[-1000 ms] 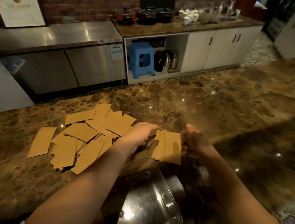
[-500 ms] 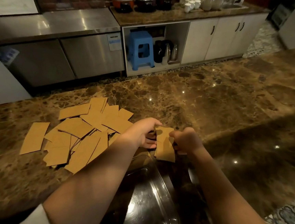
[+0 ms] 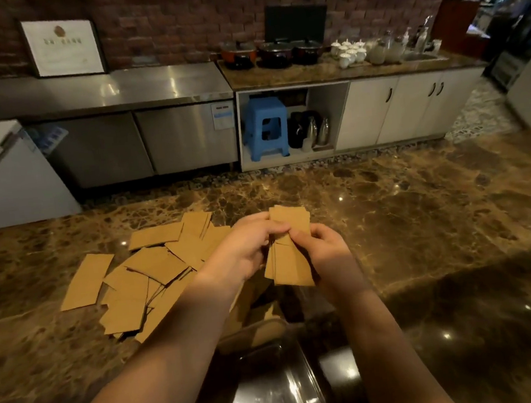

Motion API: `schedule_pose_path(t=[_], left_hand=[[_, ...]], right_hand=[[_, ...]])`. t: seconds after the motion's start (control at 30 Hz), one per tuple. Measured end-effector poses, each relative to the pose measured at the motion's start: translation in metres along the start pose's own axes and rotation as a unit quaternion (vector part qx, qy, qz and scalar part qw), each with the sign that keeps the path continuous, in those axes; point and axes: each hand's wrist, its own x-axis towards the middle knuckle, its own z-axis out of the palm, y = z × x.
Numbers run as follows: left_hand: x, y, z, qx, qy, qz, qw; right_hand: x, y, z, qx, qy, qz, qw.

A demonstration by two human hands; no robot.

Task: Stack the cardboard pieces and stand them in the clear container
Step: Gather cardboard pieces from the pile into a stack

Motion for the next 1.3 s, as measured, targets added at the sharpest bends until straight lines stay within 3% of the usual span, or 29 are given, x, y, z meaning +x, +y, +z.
schedule_pose_path(t=[0.17,0.4,0.57,0.8,0.87,0.97,1.13,1.2,1.3], left_hand=[[-0.054,0.035,-0.039,-0.133,0.017,0.11,0.985],[-0.111,0.028,-0.083,-0.295,-0.029,0.129,0.946],[-0.127,0.022,-0.105,-0.278,-0.032,0.184,0.942],[-0.133,0.021,-0.13,-0.268,-0.023,0.235,0.934],[-0.132,0.021,-0.133,-0.252,0.005,0.243,0.937],[-0.127,0.023,-0.128,-0.175,0.122,0.248,0.945],[-0.119,0.027,-0.108,-0.062,0.262,0.25,0.93],[-0.119,0.027,-0.101,-0.11,0.235,0.241,0.935],[-0.121,0.023,-0.097,-0.209,0.096,0.222,0.947]], right_hand=[[-0.01,-0.049,0.061,-0.001,-0.063,-0.098,0.993],[-0.04,-0.057,0.12,-0.005,-0.089,-0.163,0.982],[-0.047,-0.058,0.135,-0.033,-0.097,-0.168,0.98],[-0.046,-0.064,0.136,0.022,-0.071,-0.115,0.991],[-0.046,-0.065,0.136,0.034,-0.082,-0.102,0.991],[-0.048,-0.064,0.14,0.042,-0.099,-0.106,0.989],[-0.053,-0.061,0.145,0.033,-0.1,-0.156,0.982],[-0.056,-0.059,0.148,0.022,-0.114,-0.158,0.981],[-0.058,-0.054,0.153,0.018,-0.117,-0.154,0.981]])
